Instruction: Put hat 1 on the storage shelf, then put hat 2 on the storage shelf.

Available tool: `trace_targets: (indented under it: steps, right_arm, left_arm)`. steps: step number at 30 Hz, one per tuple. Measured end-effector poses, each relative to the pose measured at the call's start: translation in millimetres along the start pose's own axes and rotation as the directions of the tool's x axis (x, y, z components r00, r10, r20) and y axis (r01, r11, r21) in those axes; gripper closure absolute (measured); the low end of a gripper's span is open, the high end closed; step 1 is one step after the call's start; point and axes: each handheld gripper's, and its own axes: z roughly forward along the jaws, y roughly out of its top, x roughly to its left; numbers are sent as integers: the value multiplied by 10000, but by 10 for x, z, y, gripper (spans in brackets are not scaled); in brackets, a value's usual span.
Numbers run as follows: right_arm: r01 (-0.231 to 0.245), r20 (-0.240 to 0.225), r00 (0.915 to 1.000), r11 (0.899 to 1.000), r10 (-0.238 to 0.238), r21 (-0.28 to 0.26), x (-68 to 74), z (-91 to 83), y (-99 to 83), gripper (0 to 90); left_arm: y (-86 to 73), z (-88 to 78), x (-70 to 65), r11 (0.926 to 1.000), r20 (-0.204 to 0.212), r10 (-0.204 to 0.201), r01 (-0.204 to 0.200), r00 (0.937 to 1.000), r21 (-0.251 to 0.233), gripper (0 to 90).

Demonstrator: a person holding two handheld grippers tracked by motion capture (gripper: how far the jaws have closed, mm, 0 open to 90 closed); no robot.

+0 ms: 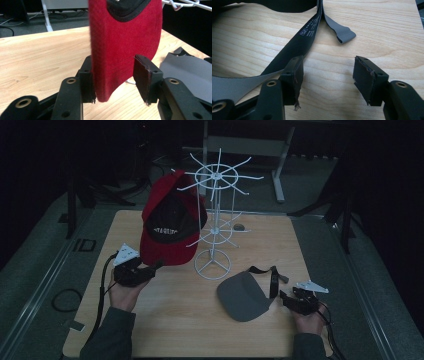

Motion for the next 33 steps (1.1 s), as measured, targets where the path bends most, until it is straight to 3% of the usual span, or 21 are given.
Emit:
trace_targets:
  steps: [11,16,33]
  right_arm:
    - [-7,0,10000,10000,7,5,1,0,0,416]
    - [-8,0,10000,10000,8,5,1,0,0,416]
    - [43,-77,10000,9999,-42,138,10,3,16,391]
  left_arm:
    - [-186,2,-2,9991,-54,344,-342,9994,270,521]
    - [-322,27,19,9978,-104,292,-285,9995,594,513]
    - [-593,213,97,9875,-596,784,-693,9951,1414,513]
